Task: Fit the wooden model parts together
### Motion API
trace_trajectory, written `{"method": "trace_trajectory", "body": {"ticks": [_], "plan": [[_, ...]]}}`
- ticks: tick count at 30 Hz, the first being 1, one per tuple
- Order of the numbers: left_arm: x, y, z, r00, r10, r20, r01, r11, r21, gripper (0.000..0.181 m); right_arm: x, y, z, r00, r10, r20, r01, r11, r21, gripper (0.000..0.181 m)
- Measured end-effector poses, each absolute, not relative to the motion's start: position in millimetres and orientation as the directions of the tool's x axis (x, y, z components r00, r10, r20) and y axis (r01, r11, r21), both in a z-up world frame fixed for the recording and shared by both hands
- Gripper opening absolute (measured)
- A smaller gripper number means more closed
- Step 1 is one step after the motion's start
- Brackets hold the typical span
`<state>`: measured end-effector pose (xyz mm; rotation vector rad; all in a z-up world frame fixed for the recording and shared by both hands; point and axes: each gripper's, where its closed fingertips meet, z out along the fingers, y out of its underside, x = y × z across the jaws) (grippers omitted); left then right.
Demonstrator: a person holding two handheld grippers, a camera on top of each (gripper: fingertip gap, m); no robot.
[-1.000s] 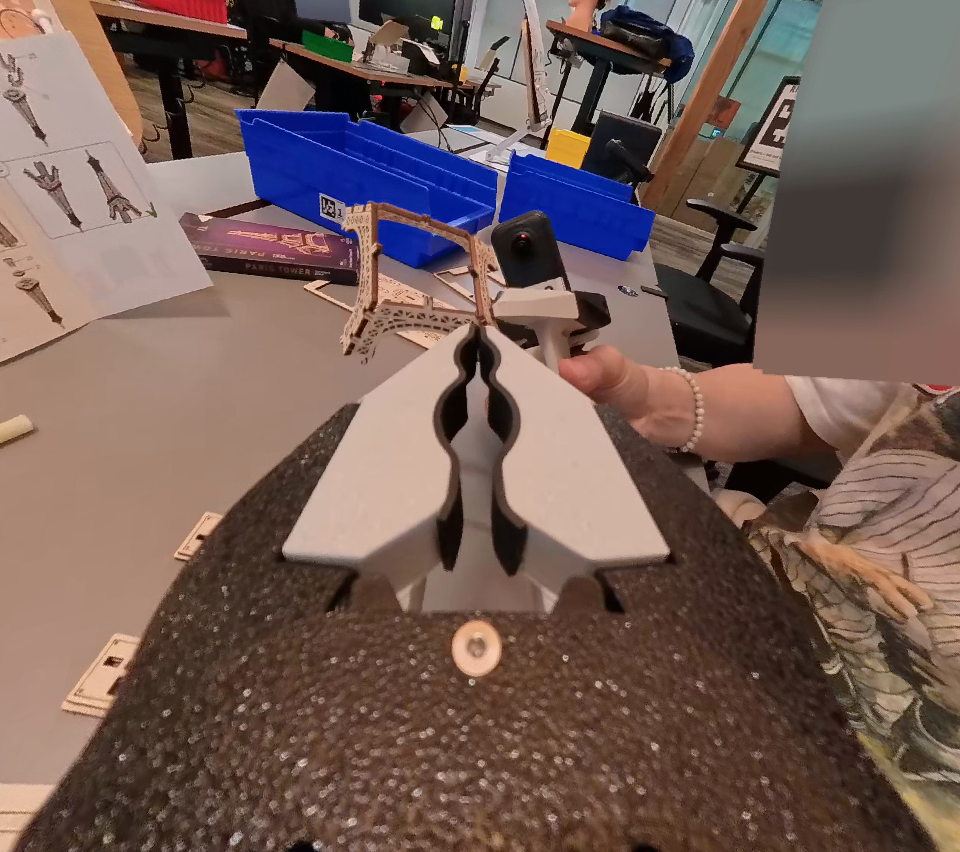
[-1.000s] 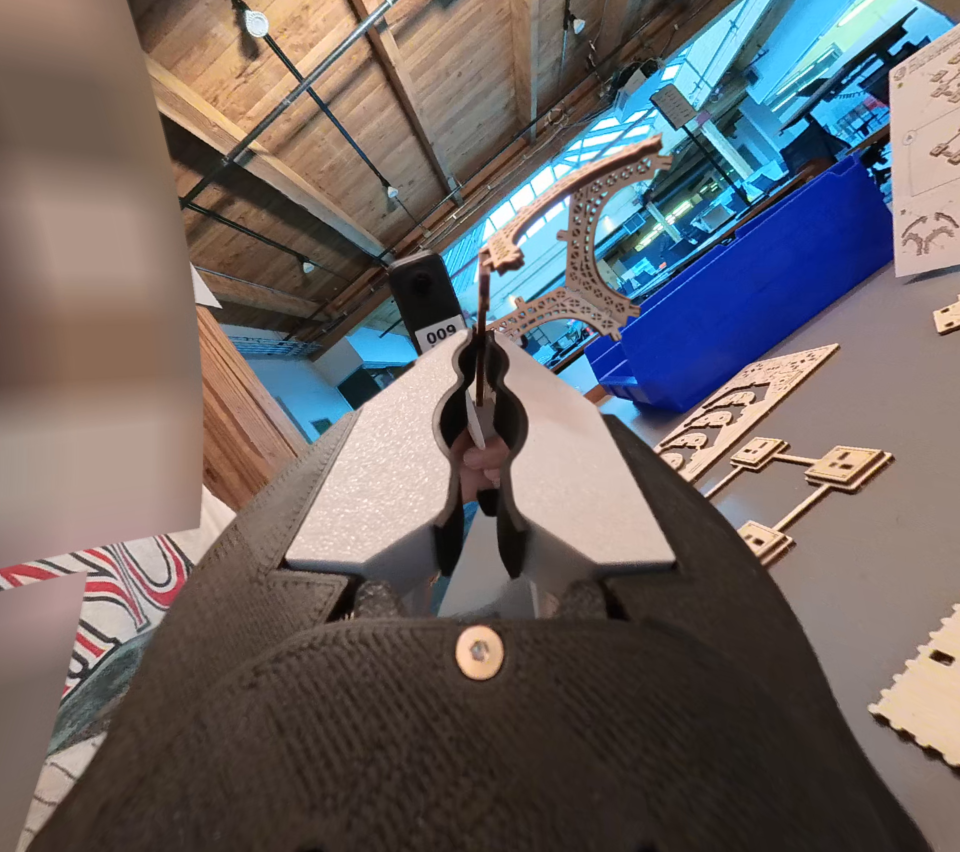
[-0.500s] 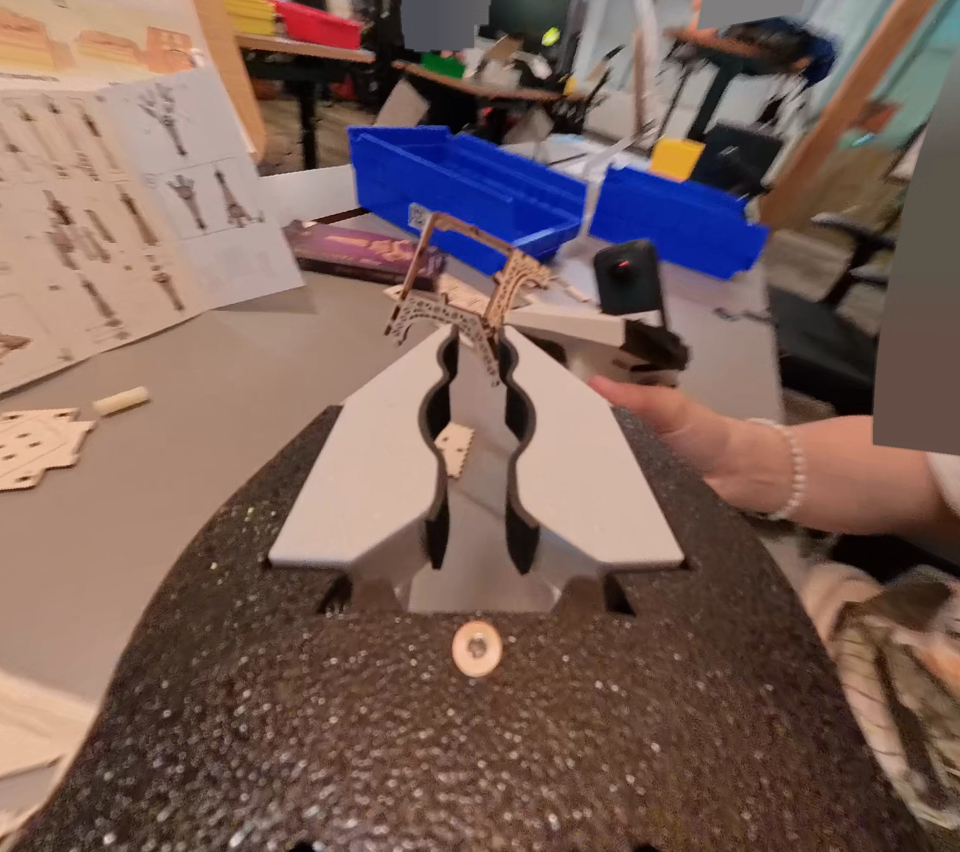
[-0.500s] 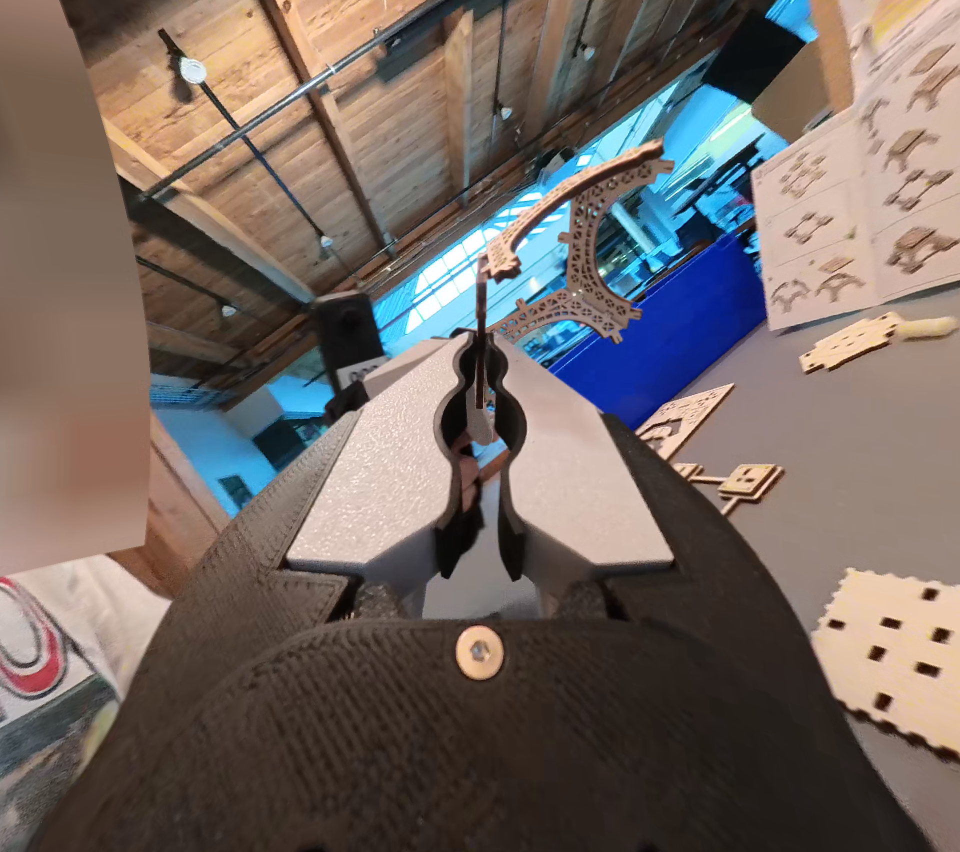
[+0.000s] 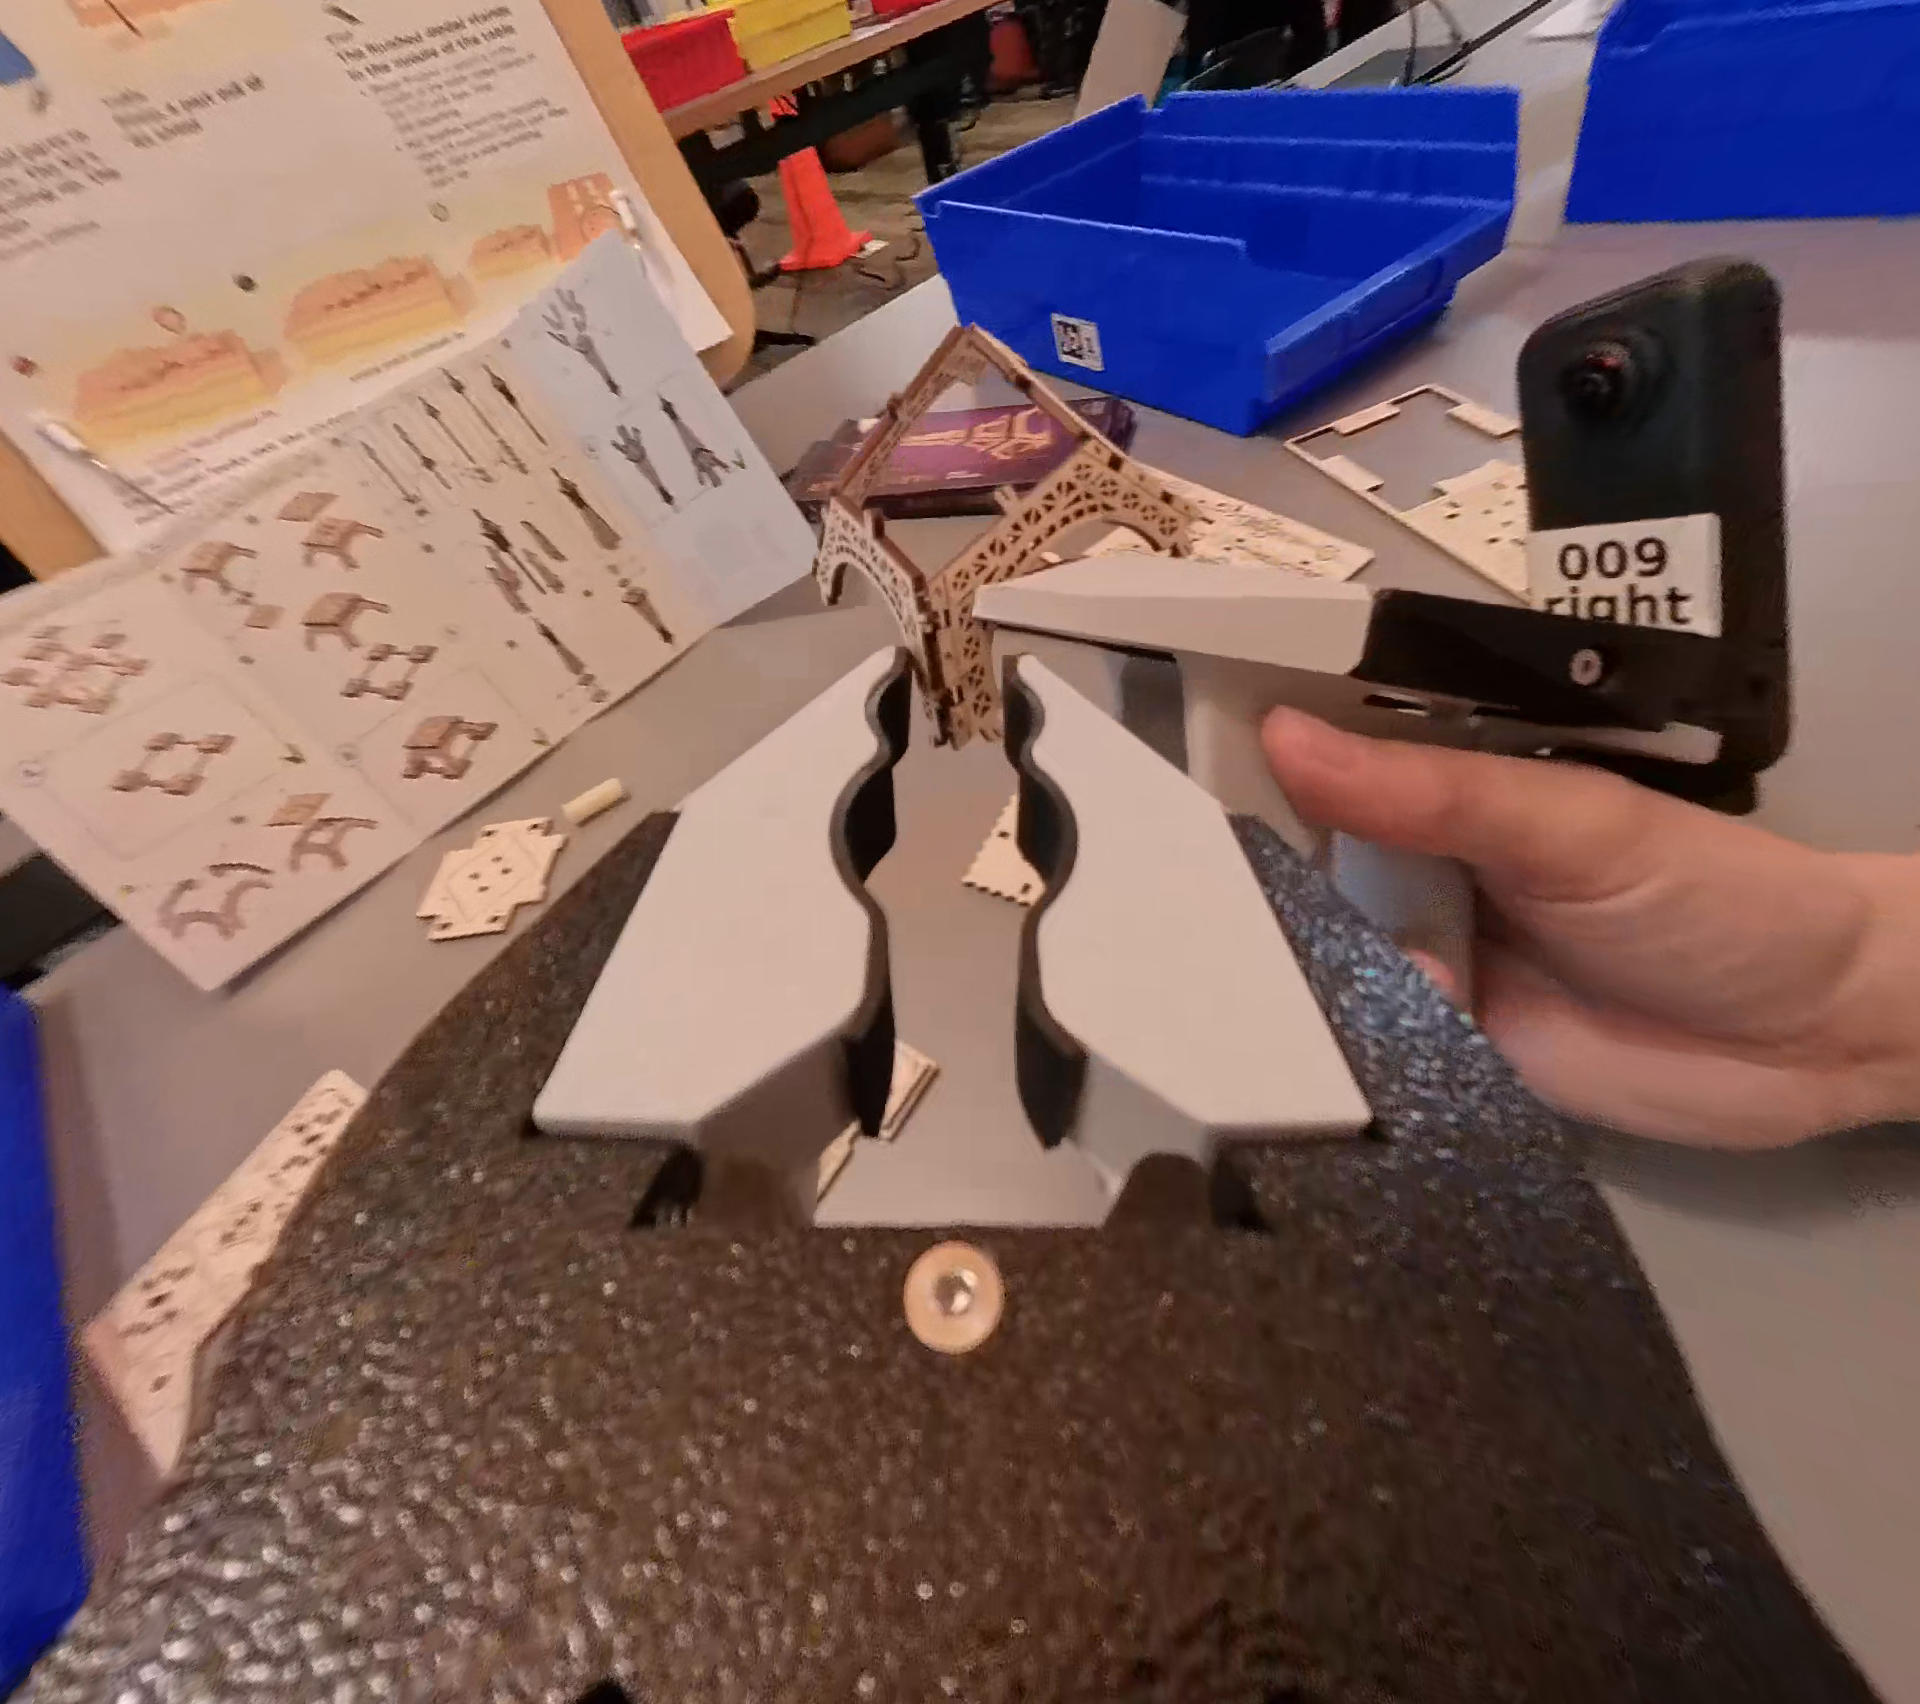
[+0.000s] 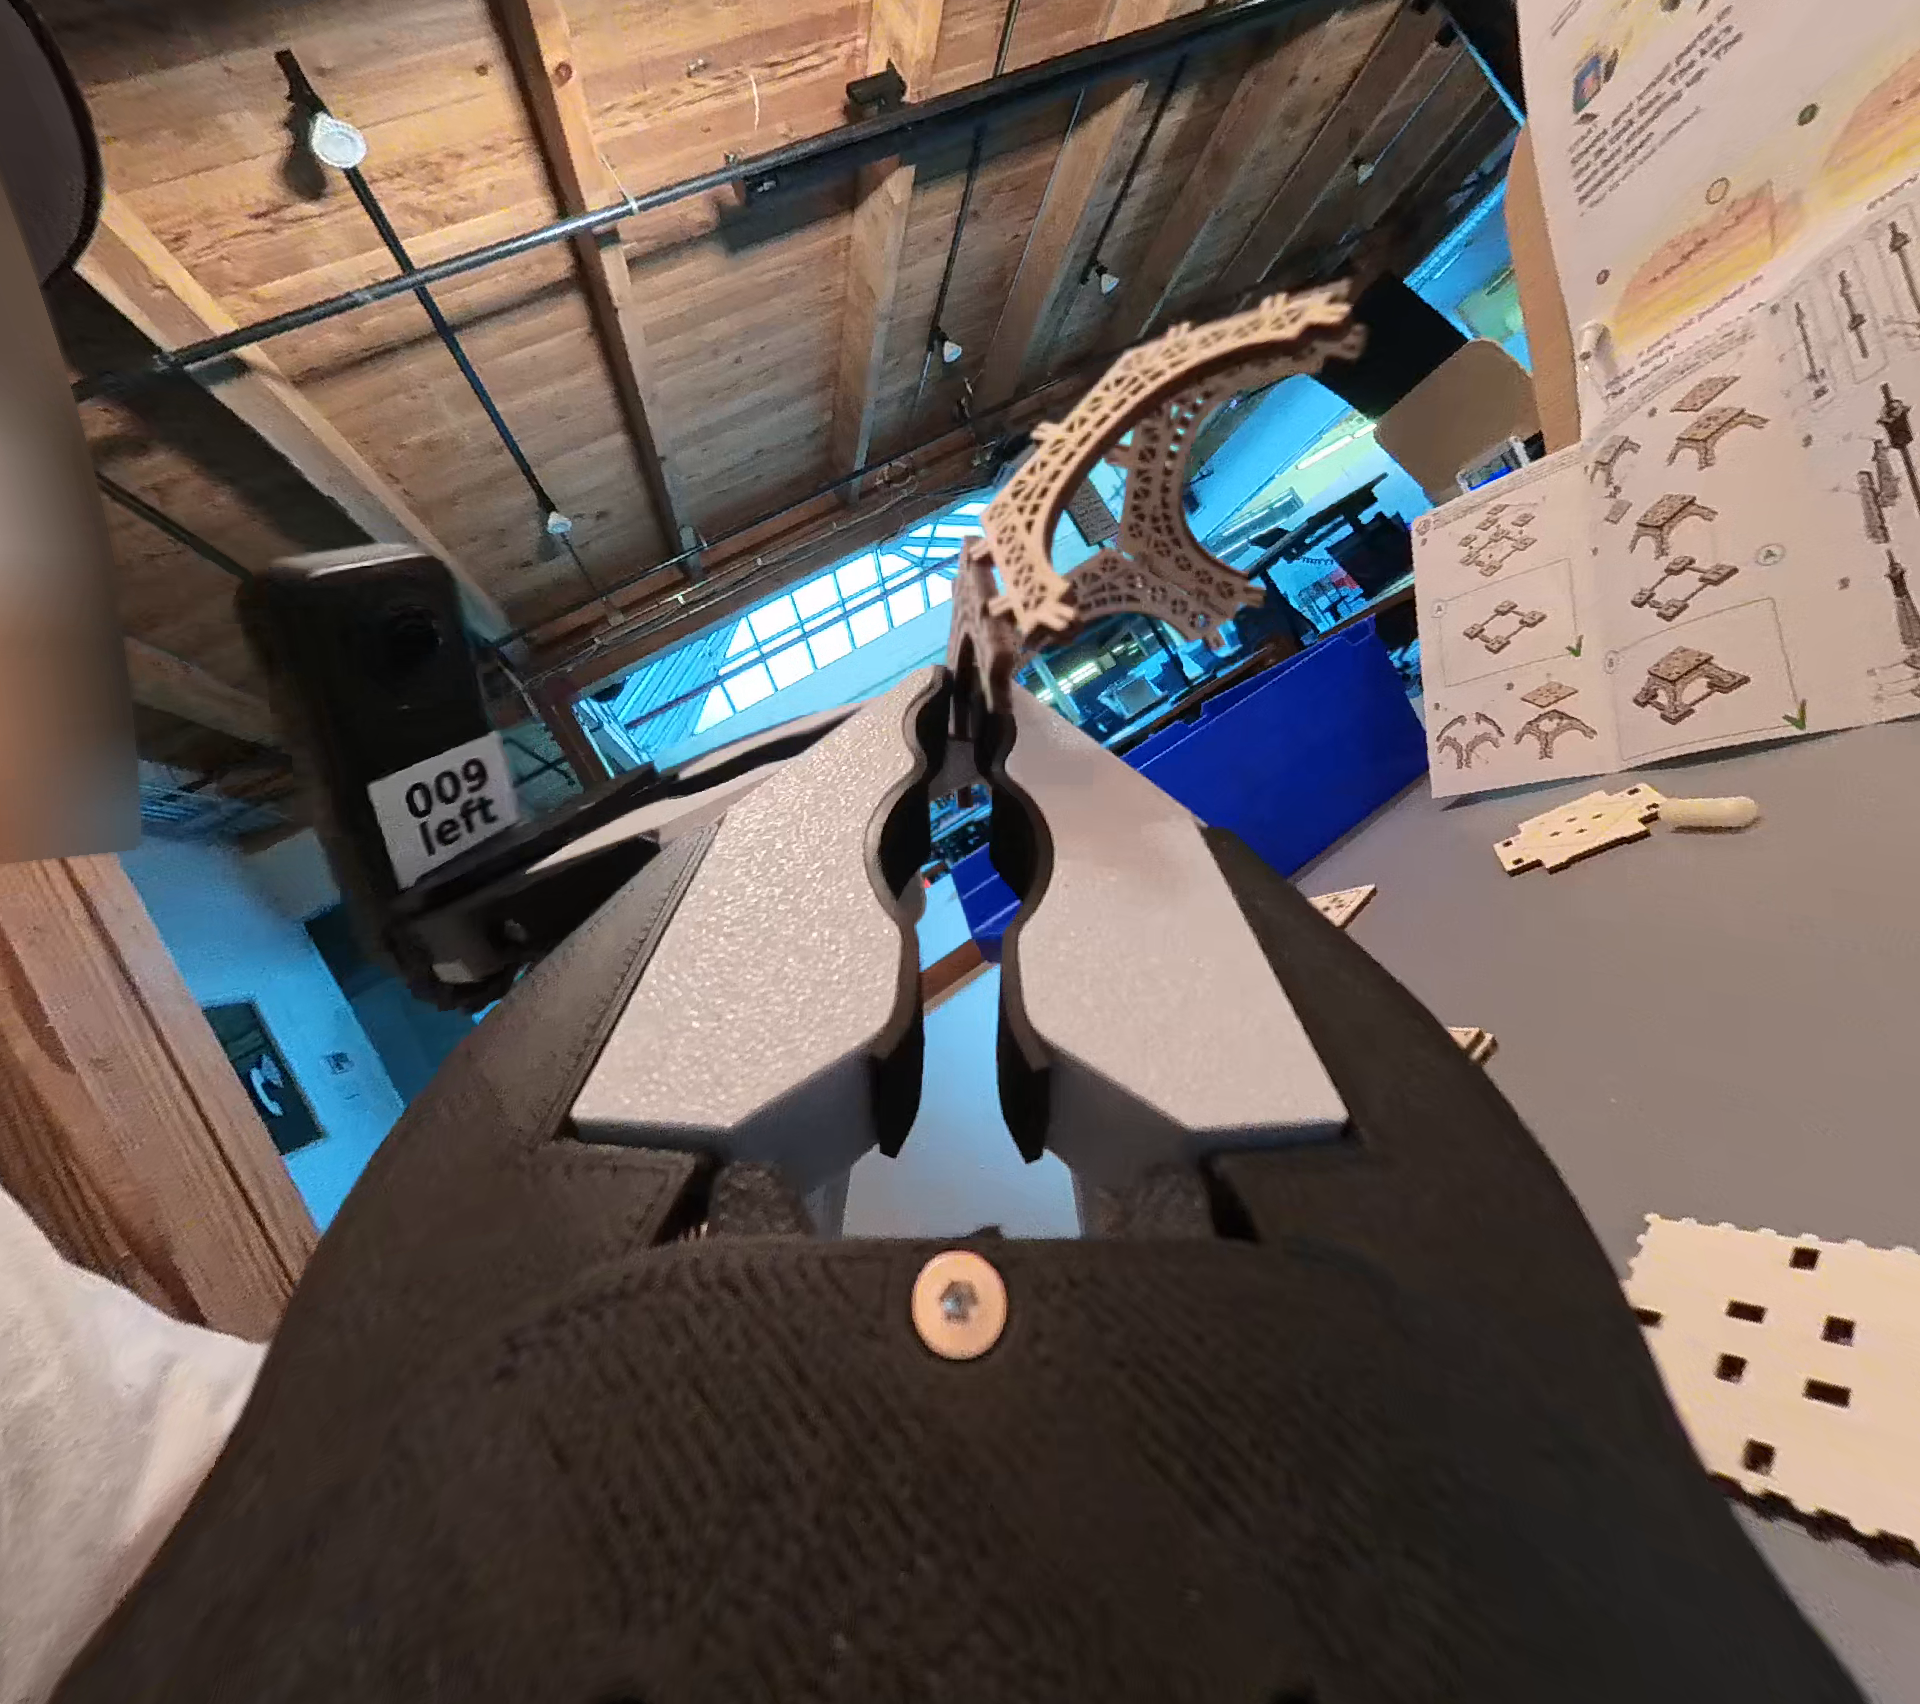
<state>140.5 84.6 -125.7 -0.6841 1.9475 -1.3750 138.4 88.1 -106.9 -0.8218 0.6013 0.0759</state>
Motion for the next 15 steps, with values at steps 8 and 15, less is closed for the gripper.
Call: {"method": "trace_trajectory", "body": {"ticks": [8, 15], "plan": [[148, 95, -126, -0.554, -0.706, -0.441, 0.056, 0.497, -0.866, 0.013, 142, 92, -116, 0.781, -0.057, -0.622, -0.418, 0.692, -0.589, 0.029], [163, 141, -130, -0.484, -0.673, -0.560, -0.022, 0.649, -0.761, 0.013, 151, 103, -147, 0.774, -0.383, -0.504, -0.332, 0.432, -0.838, 0.060]]}}
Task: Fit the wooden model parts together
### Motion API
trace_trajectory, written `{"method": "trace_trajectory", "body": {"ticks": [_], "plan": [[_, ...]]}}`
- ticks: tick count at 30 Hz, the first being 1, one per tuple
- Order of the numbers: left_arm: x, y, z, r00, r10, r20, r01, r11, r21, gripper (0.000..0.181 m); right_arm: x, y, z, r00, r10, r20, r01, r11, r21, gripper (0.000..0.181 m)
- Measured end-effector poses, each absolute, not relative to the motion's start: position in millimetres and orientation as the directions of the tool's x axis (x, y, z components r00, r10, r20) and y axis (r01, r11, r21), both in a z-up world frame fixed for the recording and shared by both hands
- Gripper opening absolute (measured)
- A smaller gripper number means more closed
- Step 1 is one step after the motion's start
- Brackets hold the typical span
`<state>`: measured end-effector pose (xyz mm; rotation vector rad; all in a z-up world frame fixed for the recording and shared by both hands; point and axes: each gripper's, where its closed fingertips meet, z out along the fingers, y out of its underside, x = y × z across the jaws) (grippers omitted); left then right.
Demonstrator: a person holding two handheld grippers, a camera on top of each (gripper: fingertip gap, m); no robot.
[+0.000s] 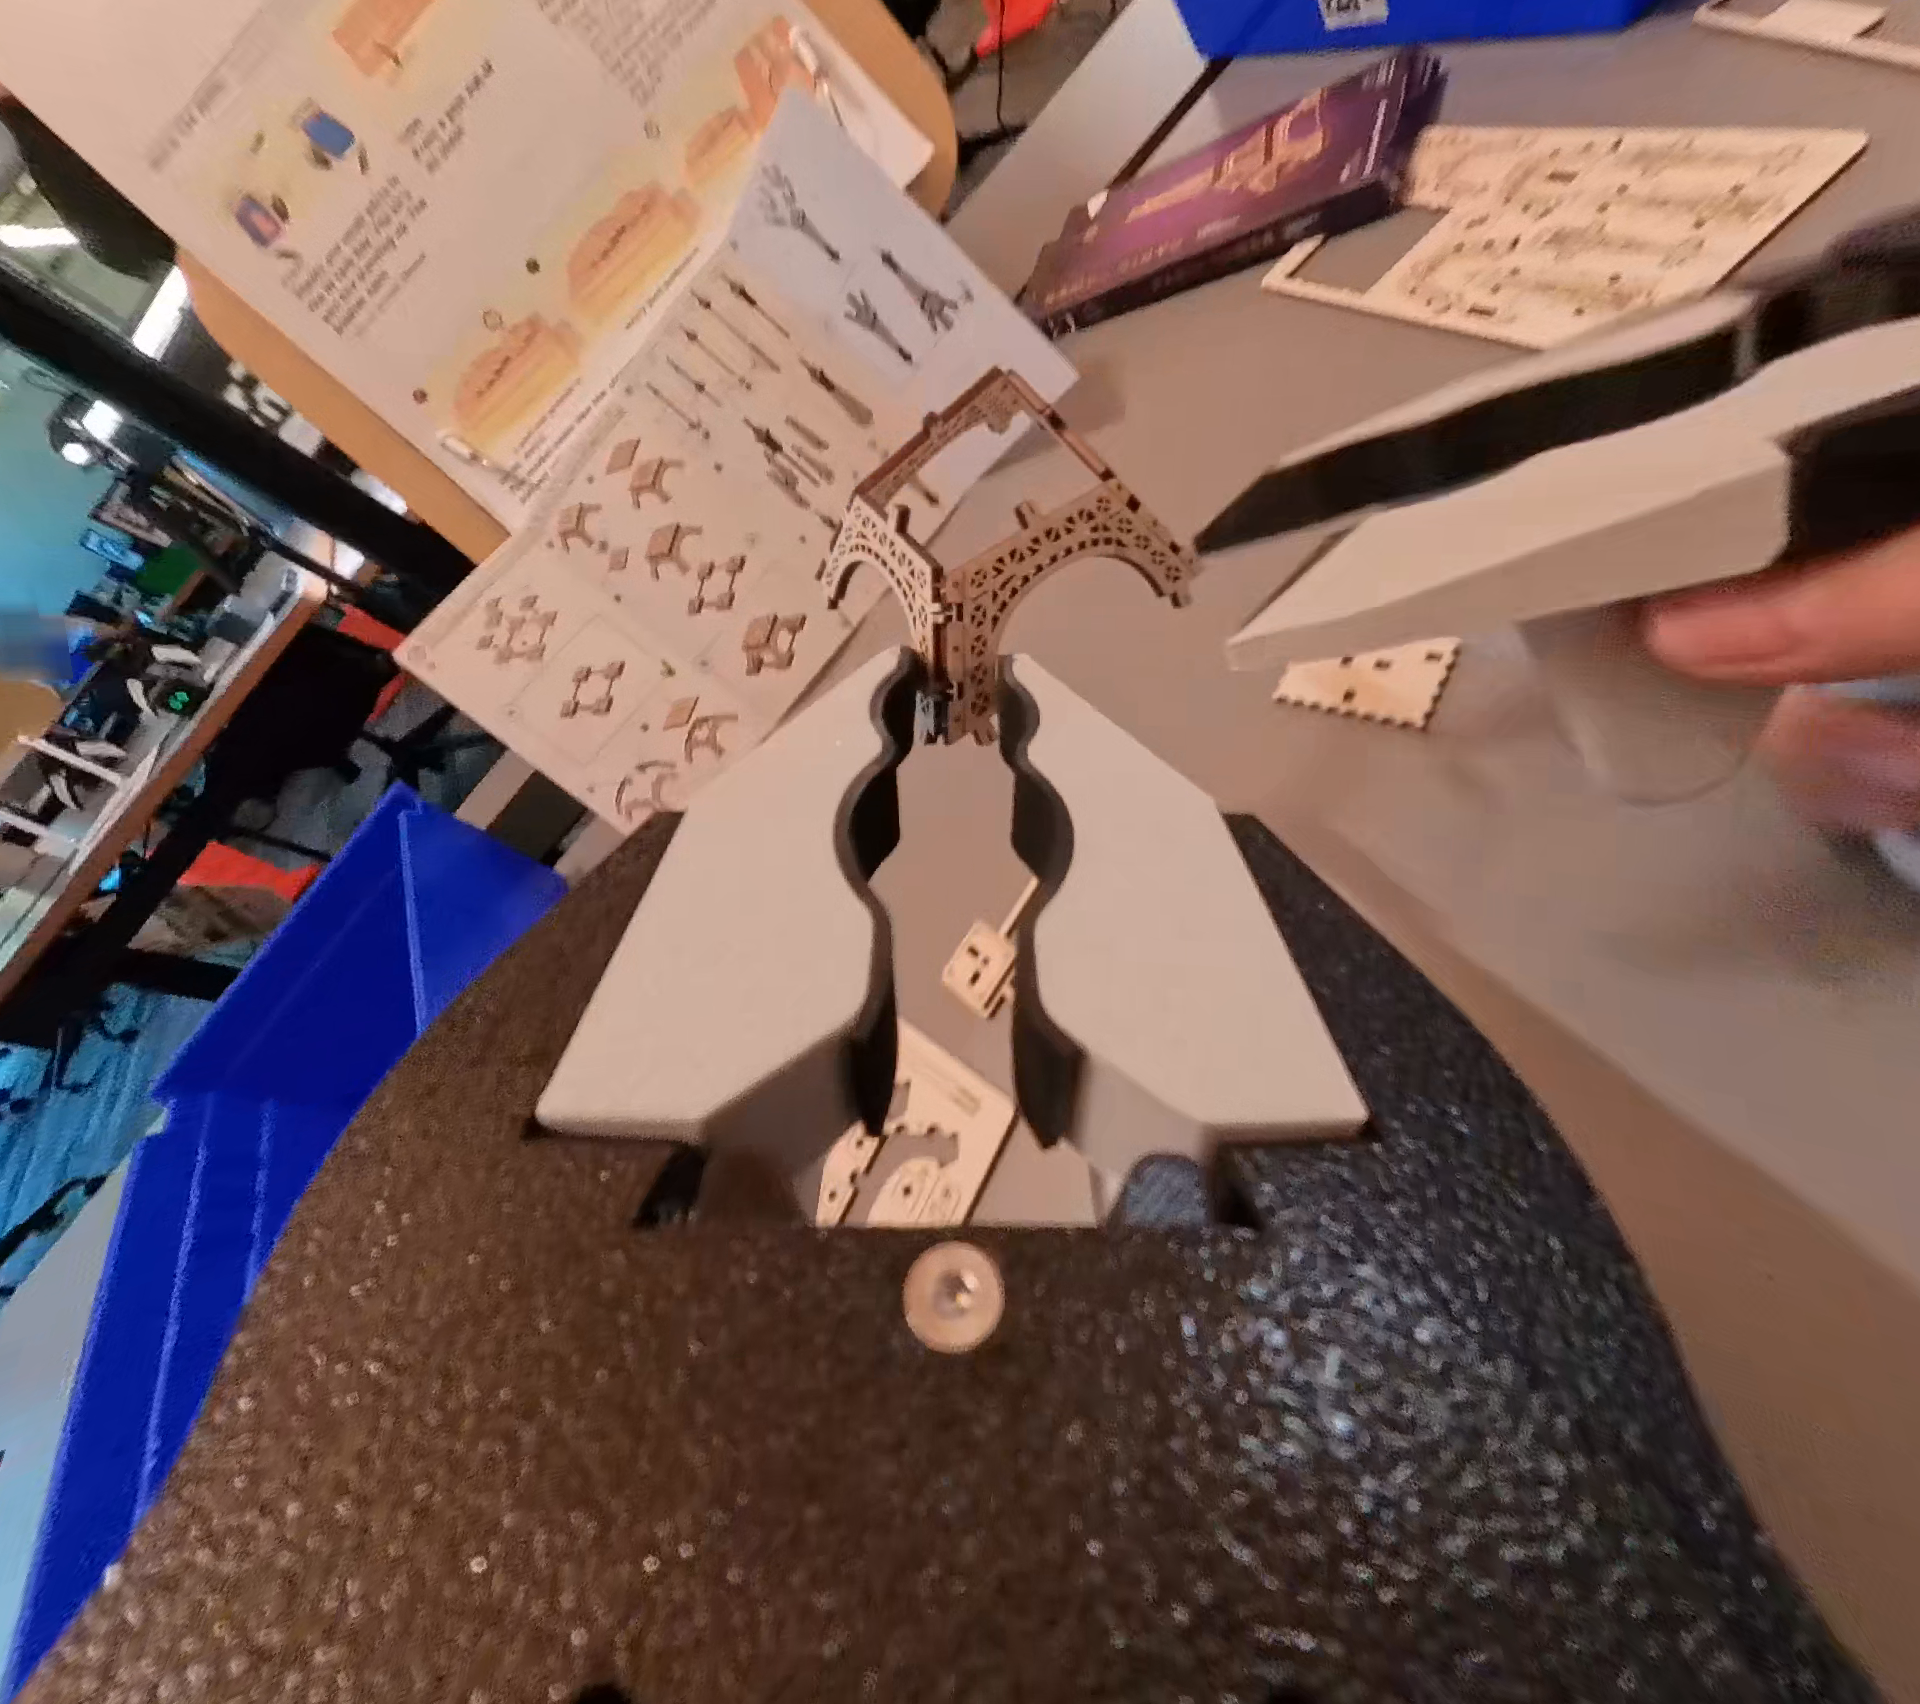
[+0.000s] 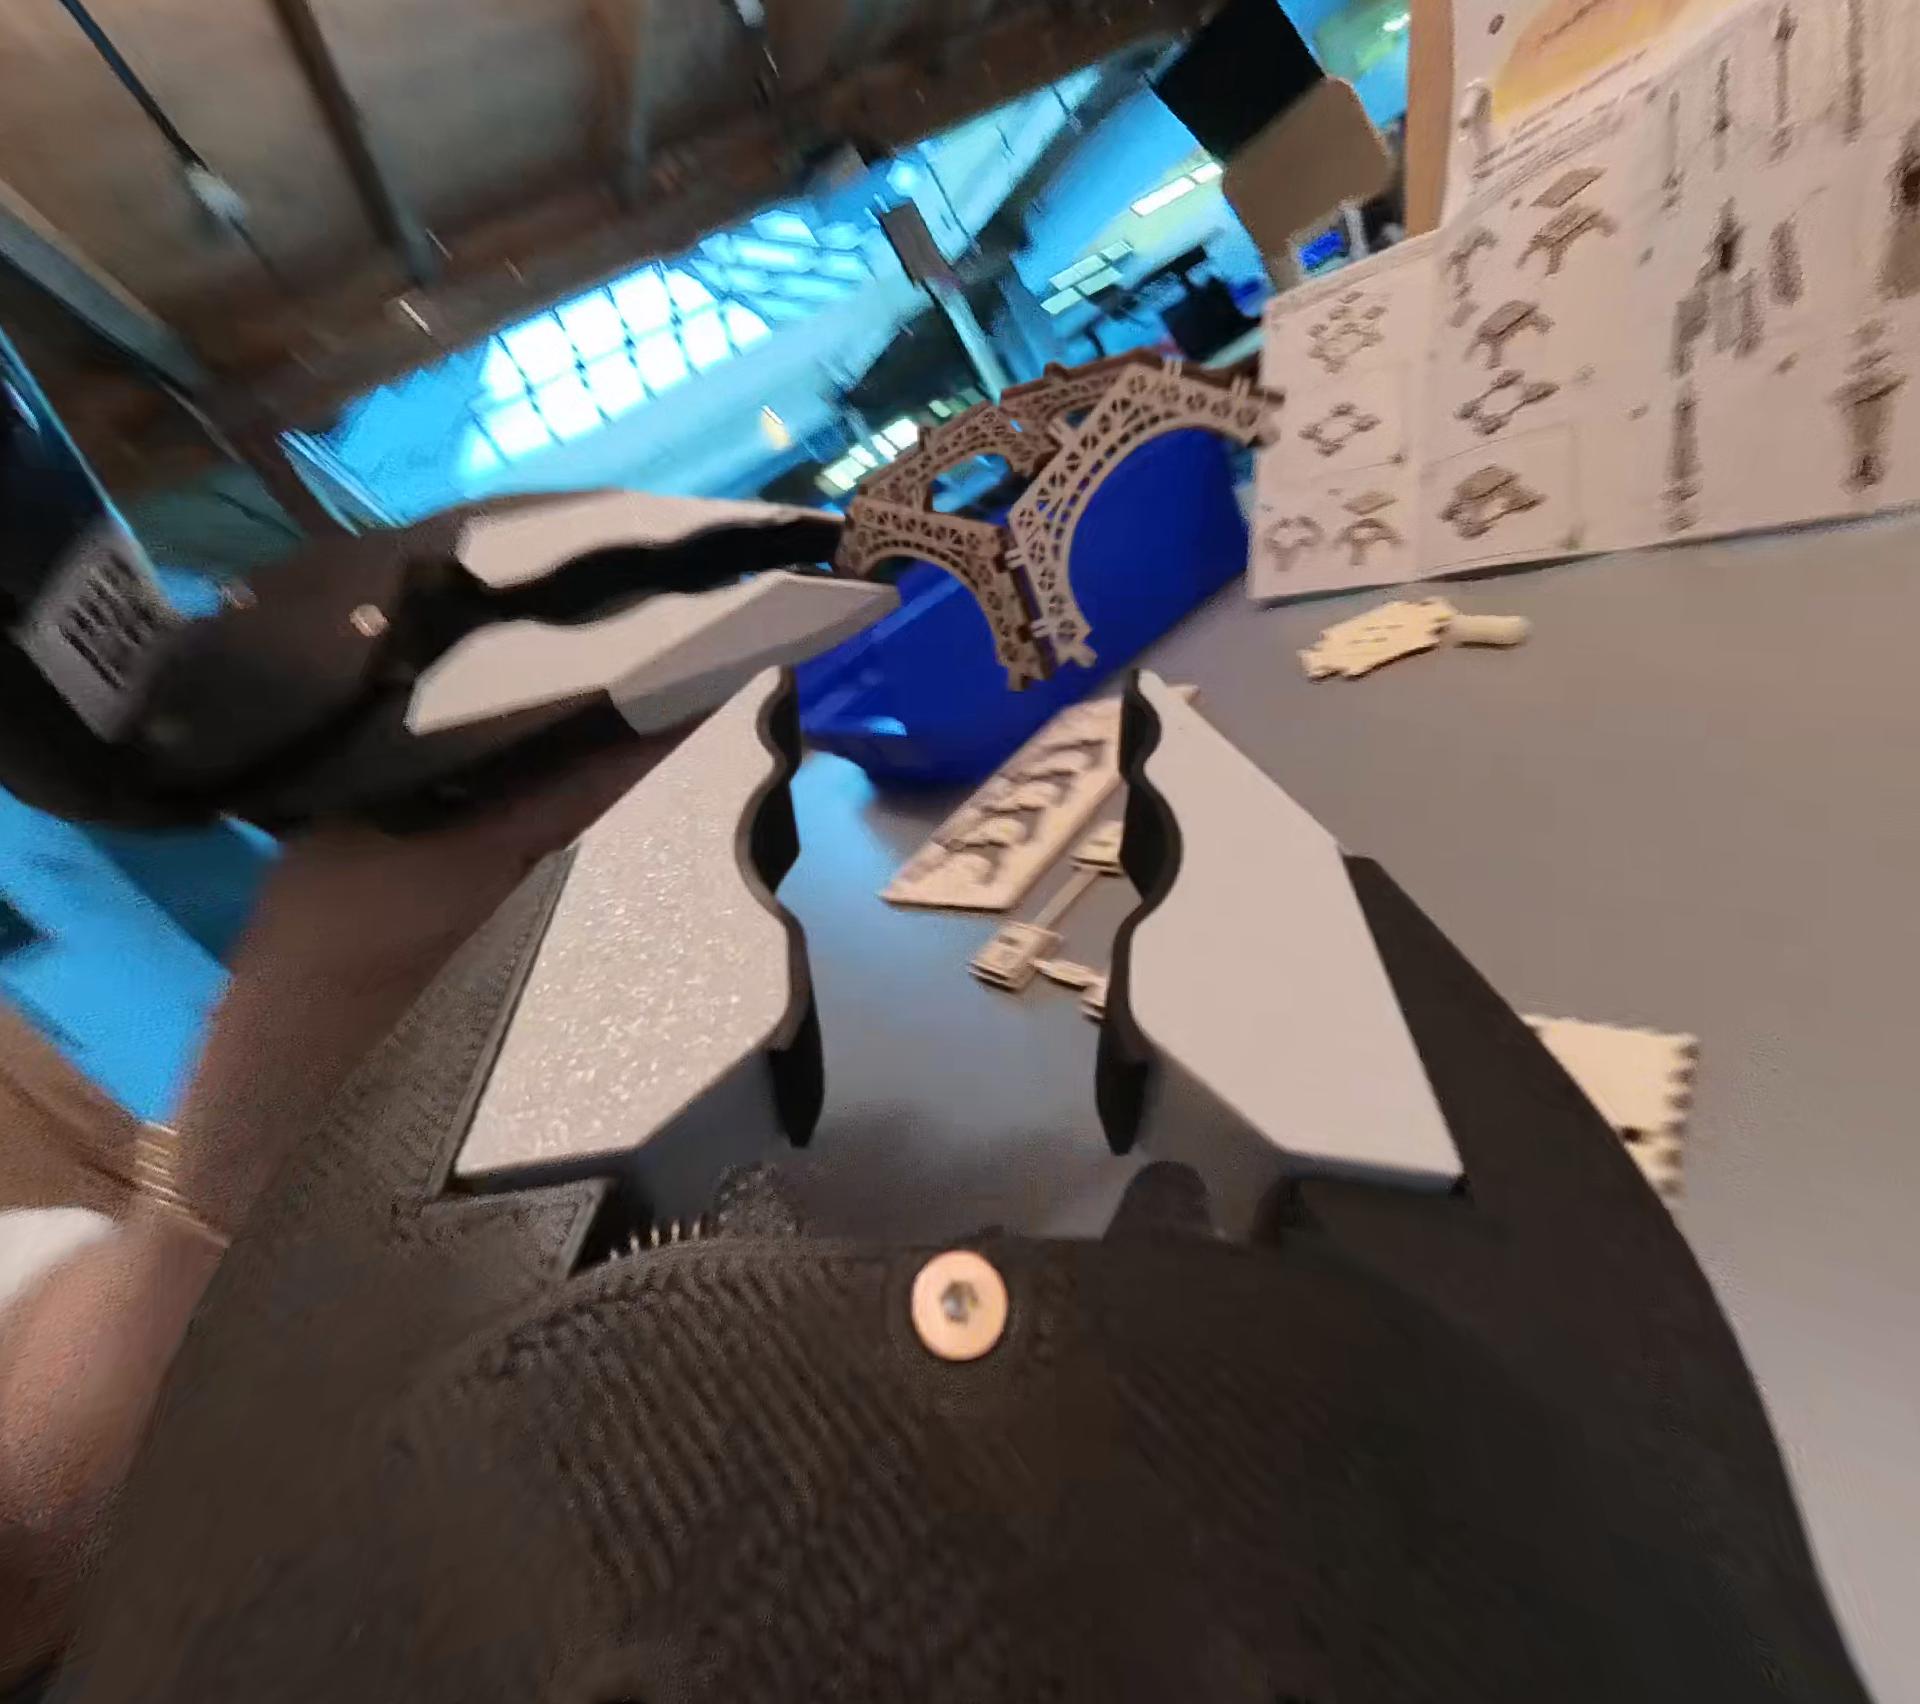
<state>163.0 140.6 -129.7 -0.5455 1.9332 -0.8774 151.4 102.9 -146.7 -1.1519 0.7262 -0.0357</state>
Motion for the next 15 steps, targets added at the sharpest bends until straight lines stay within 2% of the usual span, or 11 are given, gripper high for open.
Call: {"method": "trace_trajectory", "body": {"ticks": [3, 5, 7, 9, 12, 15], "plan": [[161, 150, -135, -0.539, -0.660, -0.523, -0.064, 0.651, -0.756, 0.013, 159, 96, -146, 0.765, -0.615, -0.191, -0.095, 0.184, -0.978, 0.076], [158, 150, -138, -0.586, -0.659, -0.472, -0.092, 0.633, -0.769, 0.012, 159, 88, -127, 0.704, -0.702, 0.111, 0.158, 0.001, -0.987, 0.084], [153, 149, -143, -0.634, -0.644, -0.428, -0.118, 0.628, -0.770, 0.013, 154, 88, -116, 0.608, -0.697, 0.380, 0.350, -0.195, -0.916, 0.083], [151, 148, -144, -0.652, -0.640, -0.407, -0.126, 0.621, -0.774, 0.012, 151, 94, -120, 0.531, -0.643, 0.552, 0.439, -0.348, -0.828, 0.083], [148, 146, -148, -0.676, -0.624, -0.392, -0.135, 0.627, -0.767, 0.012, 144, 108, -138, 0.514, -0.550, 0.658, 0.467, -0.464, -0.753, 0.067], [147, 142, -153, -0.707, -0.606, -0.364, -0.132, 0.619, -0.774, 0.012, 146, 112, -151, 0.487, -0.486, 0.726, 0.468, -0.557, -0.686, 0.062]]}}
